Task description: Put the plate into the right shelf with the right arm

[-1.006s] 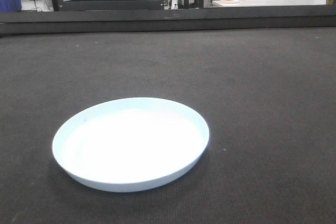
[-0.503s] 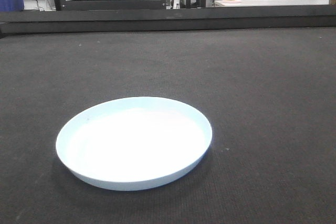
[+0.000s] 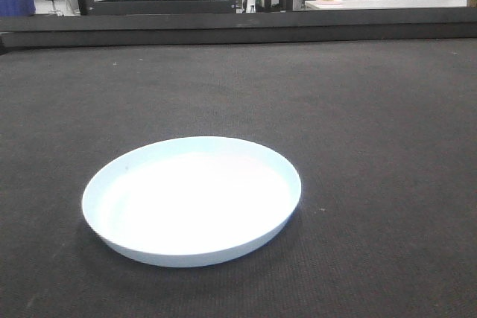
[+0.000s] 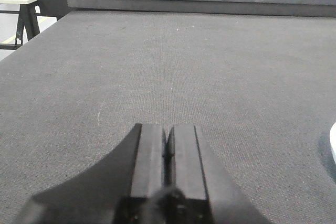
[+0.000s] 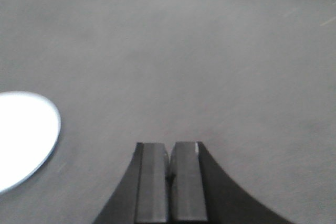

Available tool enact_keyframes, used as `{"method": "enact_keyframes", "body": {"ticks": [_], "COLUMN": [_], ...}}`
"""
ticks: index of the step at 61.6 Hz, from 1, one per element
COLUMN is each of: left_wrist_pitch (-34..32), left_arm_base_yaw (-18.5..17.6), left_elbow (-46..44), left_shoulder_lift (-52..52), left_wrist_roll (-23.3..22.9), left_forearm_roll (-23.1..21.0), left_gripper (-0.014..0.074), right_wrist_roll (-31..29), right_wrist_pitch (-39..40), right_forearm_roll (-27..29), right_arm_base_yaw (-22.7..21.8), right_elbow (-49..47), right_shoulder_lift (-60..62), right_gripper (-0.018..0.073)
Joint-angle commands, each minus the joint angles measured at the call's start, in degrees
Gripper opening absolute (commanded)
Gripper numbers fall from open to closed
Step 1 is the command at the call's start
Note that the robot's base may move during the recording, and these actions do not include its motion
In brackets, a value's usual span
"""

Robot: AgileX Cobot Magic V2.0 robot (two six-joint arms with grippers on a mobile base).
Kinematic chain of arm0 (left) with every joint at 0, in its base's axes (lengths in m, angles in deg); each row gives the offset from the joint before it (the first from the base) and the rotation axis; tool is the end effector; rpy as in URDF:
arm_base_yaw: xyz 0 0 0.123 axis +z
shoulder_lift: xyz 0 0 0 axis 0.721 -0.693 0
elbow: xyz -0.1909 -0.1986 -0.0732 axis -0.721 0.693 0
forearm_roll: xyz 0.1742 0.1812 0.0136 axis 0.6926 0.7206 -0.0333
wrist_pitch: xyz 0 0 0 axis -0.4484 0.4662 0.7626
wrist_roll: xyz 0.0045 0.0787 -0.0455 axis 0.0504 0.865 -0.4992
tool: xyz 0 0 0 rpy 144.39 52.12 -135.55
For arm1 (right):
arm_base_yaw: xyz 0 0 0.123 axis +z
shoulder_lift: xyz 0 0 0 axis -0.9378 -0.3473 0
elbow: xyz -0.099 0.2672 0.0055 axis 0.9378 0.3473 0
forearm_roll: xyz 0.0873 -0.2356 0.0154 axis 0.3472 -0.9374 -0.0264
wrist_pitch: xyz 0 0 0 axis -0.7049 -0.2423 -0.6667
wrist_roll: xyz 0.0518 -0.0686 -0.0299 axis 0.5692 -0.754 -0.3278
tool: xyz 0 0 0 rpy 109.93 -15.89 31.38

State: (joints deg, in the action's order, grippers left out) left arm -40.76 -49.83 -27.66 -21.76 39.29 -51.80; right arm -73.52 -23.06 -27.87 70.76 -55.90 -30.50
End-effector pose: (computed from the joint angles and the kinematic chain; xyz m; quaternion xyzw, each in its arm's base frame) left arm 0.0564 -0.0041 0.1919 0.0245 0.7238 -0.0241 0.6892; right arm 0.0601 0.0172 0.3599 -0.0713 0.8260 0.0695 0.5548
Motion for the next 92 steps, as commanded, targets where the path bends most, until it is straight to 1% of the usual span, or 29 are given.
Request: {"method": "enact_keyframes", "body": {"ticks": [1,8,14,20,29,38,42,48,54,57,65,68,80,92], "left_wrist_pitch": [-5.0,-5.0,-5.0,-5.0,-5.0,-5.0,-5.0,-5.0,-5.0,-5.0,-5.0,-5.0,-5.0,-5.0], "left_arm_base_yaw": [-0.5,-0.5,-0.5,-0.5,-0.5,-0.5,-0.5,-0.5,-0.5,-0.5,-0.5,-0.5,-0.5,-0.5], "left_elbow": [0.5,0.5,0.5,0.5,0.5,0.5,0.5,0.5,0.5,0.5,0.5,0.5,0.5,0.5], "left_shoulder_lift": [0.4,0.4,0.4,0.4,0.4,0.4,0.4,0.4,0.4,0.4,0.4,0.4,0.4,0.4], "left_wrist_roll": [-0.2,-0.2,-0.2,-0.2,-0.2,-0.2,-0.2,-0.2,-0.2,-0.2,-0.2,-0.2,-0.2,-0.2], "left_forearm_roll": [-0.3,-0.3,-0.3,-0.3,-0.3,-0.3,-0.3,-0.3,-0.3,-0.3,-0.3,-0.3,-0.3,-0.3], "left_gripper": [-0.0047,-0.0047,-0.0047,-0.0047,-0.0047,-0.0047,-0.0047,-0.0047,-0.0047,-0.0047,-0.0047,-0.0047,-0.0047,-0.0047], "right_wrist_roll": [-6.5,-12.2,-16.4,-19.6,-19.8,-19.8,-19.8,-20.0,-20.0,-20.0,-20.0,-20.0,-20.0,-20.0], "right_wrist_pitch": [-1.6,-5.4,-6.0,-4.7,1.7,9.6,13.3,19.2,24.2,25.1,25.3,25.4,25.9,27.9], "right_forearm_roll": [7.7,14.7,19.4,20.8,20.9,20.8,20.7,20.6,20.6,20.6,20.6,20.6,20.7,20.7], "right_arm_base_yaw": [0.1,0.1,0.4,2.8,10.6,20.5,23.7,26.2,26.9,26.9,27.1,27.5,29.2,29.3], "right_elbow": [-5.0,-7.8,-8.7,-9.2,-9.4,-9.4,-9.4,-9.4,-9.4,-9.4,-9.4,-9.4,-10.9,-11.7], "right_shoulder_lift": [-7.7,-16.2,-22.2,-27.1,-33.4,-40.2,-43.6,-48.4,-53.2,-55.4,-60.1,-61.4,-63.7,-66.8], "right_gripper": [0.0057,0.0057,0.0057,0.0057,0.0057,0.0063,0.0102,0.0199,0.033,0.0386,0.0484,0.0499,0.0499,0.0496]}}
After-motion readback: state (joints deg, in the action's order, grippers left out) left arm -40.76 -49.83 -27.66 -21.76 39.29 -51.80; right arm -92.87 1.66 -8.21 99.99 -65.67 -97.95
